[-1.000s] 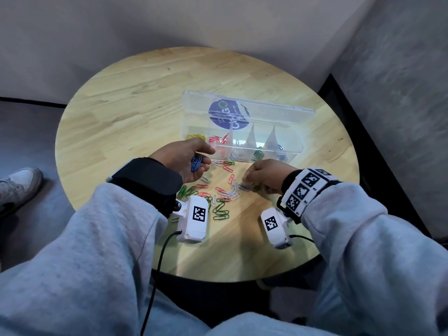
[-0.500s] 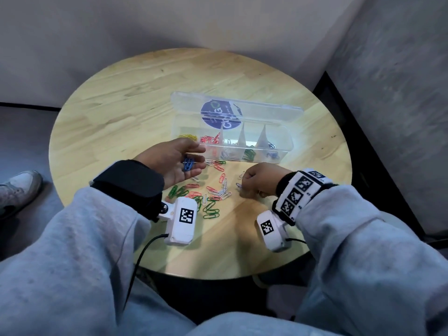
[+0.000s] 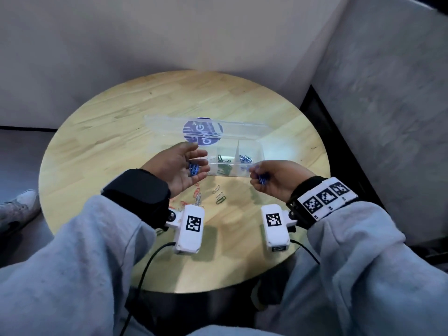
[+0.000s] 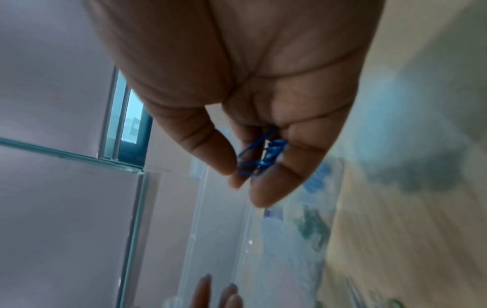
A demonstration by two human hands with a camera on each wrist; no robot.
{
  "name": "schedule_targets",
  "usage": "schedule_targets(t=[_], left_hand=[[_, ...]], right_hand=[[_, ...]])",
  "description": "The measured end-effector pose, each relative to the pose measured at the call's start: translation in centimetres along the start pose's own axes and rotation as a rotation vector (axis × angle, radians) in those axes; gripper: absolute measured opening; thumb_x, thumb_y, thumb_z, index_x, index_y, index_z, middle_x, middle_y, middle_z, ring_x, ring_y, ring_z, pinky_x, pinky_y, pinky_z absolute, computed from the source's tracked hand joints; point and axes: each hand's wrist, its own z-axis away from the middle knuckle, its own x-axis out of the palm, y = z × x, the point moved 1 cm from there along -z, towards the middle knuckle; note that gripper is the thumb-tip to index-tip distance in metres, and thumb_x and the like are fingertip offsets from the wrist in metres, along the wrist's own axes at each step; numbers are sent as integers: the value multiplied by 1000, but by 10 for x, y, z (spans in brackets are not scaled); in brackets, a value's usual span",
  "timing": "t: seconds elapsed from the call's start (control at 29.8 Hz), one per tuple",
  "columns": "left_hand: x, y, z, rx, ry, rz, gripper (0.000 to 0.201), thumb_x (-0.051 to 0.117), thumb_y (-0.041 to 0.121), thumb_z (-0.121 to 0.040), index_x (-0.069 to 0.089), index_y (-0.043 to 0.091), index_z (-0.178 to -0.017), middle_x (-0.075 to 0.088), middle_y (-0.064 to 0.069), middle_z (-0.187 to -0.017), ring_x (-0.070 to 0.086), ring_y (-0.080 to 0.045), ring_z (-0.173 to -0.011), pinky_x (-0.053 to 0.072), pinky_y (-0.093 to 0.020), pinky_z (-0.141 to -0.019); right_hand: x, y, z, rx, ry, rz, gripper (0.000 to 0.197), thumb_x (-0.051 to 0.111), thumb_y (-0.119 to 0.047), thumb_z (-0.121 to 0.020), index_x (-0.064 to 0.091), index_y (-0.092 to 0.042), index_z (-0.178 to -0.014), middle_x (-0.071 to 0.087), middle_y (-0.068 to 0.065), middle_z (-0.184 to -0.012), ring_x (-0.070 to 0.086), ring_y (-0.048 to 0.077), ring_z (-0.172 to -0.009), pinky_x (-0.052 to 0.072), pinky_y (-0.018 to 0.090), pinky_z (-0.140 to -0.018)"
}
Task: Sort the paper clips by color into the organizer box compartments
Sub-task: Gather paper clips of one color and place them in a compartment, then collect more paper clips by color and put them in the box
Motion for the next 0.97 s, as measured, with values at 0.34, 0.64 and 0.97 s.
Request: schedule_targets(t=[0.34, 0.64, 0.97], left_hand=[[72, 11, -35, 12, -1, -63, 34, 48, 40, -93, 59, 8, -95, 51, -9, -94, 56, -20, -88, 47, -29, -87], [96, 15, -59, 21, -26, -86, 47, 44, 48, -92, 58, 8, -111, 44, -7, -100, 43, -18, -94, 41, -24, -85], [66, 16, -37, 126, 79, -259, 20, 48, 31, -95, 60, 15, -97, 61, -3, -90, 61, -15, -80, 50, -22, -73]], right_hand=[[-19, -29, -33, -127, 122, -301, 18, 33, 3, -86, 50, 1, -90, 47, 12, -77, 49, 21, -66, 48, 24, -57], [-20, -38, -55, -141, 100, -309, 4, 44, -8, -74, 46, -10, -77, 37, 7, -74, 36, 21, -66, 35, 27, -64], [-10, -36, -45, -202, 87, 140, 15, 42, -8, -92, 57, -8, -95, 57, 5, -81, 54, 18, -73, 45, 25, -67]])
